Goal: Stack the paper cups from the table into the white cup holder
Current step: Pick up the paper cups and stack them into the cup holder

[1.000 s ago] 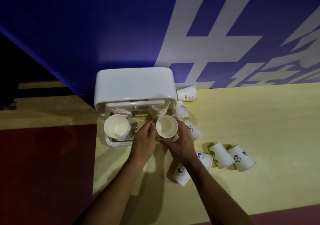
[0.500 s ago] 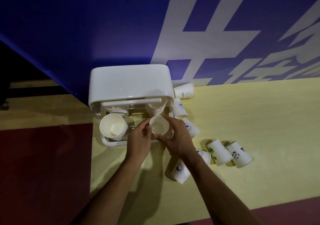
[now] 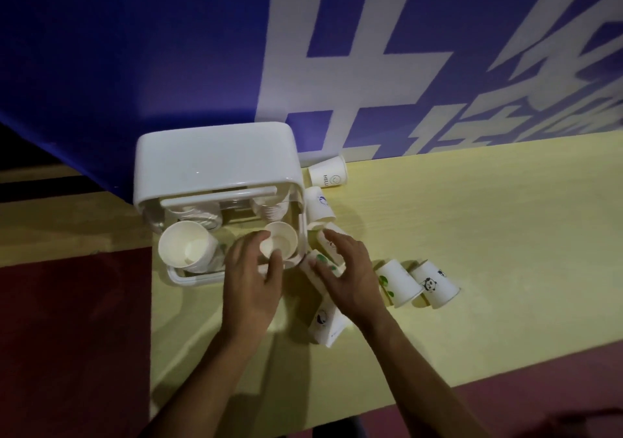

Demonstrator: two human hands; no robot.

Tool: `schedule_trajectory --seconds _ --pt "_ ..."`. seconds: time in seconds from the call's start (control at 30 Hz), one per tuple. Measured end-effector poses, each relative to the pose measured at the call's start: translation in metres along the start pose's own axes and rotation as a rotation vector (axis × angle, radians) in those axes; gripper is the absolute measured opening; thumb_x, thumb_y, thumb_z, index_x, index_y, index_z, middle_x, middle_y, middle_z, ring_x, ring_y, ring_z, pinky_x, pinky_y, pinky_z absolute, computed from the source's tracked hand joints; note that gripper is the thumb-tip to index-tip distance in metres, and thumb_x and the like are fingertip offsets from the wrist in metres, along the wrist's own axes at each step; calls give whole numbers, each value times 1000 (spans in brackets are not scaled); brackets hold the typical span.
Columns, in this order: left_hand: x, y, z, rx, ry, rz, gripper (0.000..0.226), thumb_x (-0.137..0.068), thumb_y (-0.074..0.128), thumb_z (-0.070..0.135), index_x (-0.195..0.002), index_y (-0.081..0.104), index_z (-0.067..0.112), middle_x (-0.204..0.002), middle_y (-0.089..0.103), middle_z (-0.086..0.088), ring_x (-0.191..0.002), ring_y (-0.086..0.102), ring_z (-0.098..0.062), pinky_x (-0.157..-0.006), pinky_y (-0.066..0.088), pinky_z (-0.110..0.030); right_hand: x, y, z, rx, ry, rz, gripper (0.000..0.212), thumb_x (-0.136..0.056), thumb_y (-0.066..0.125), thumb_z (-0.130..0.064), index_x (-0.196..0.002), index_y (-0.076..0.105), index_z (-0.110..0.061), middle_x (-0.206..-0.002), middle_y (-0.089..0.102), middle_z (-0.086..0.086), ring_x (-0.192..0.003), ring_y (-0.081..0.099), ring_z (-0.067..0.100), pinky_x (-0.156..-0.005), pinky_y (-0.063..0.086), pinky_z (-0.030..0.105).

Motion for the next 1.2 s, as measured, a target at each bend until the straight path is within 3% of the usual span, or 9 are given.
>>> schedule_trajectory --seconds 0.1,0.27,0.43,0.57,0.67,0.73,0.83,0.93,1.2 --pt "23 46 62 -31 277 -261 33 -95 63 29 -127 63 17 -128 61 1 -115 54 -13 -92 47 -28 31 -56 44 -58 124 174 37 -93 72 -31 -129 64 -27 -123 66 -12 -107 59 7 -87 54 34" --pt "62 182 132 -414 628 -796 60 -90 61 35 -148 46 26 -151 44 3 -139 41 -21 -111 36 -36 83 -151 104 -122 292 365 24 -96 68 -19 -110 66 -38 -106 66 -23 -95 63 3 -72 47 15" --pt "86 263 136 -980 911 -932 55 -93 59 21 -145 42 29 -148 42 -5 -130 41 -31 -103 39 -42 130 -206 170 -149 439 443 21 -95 68 -22 -114 69 -30 -108 66 -21 -91 63 6 -70 50 23" --pt "92 289 130 -1114 992 -921 54 -91 61 12 -140 43 25 -137 52 -6 -120 50 -31 -95 41 -43 150 -220 210 -152 482 417 22 -95 69 -23 -115 68 -31 -112 65 -19 -91 61 4 -70 49 20" --pt "83 291 135 -966 862 -941 63 -89 68 35 -144 40 27 -140 53 2 -122 53 -25 -93 42 -39 146 -219 231 -112 512 330 35 -92 73 -26 -125 64 -28 -118 64 -10 -91 59 1 -68 42 7" --pt "72 276 141 -630 575 -918 75 -77 81 45 -141 45 28 -136 57 8 -119 56 -19 -91 45 -36 130 -212 237 -94 501 220 55 -88 78 -32 -138 57 -22 -126 59 -6 -98 58 5 -76 42 7" --pt "61 235 144 -37 122 -742 66 -68 93 33 -121 55 38 -115 64 20 -104 60 0 -83 49 -29 97 -194 240 -33 472 39 92 -76 86 -44 -152 40 -22 -146 46 0 -130 48 20 -106 47 35" --pt "66 208 138 195 -26 -628 56 -77 90 29 -121 58 40 -117 67 22 -110 59 4 -93 48 -26 71 -174 239 33 448 -63 112 -65 92 -48 -156 33 -22 -152 41 3 -138 39 26 -112 40 43" --pt "81 161 102 418 -185 -519 67 -66 87 47 -128 61 38 -124 69 9 -116 65 -14 -92 58 -40 65 -158 240 -14 392 2 88 -64 93 -44 -133 48 -15 -123 53 -2 -116 53 25 -88 49 35"
Point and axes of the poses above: each hand's wrist, its own x-axis away from the middle knuckle, its own y-axis out of the palm, z = x × y, the point moved 8 cm from there along -x, towards the middle knuckle
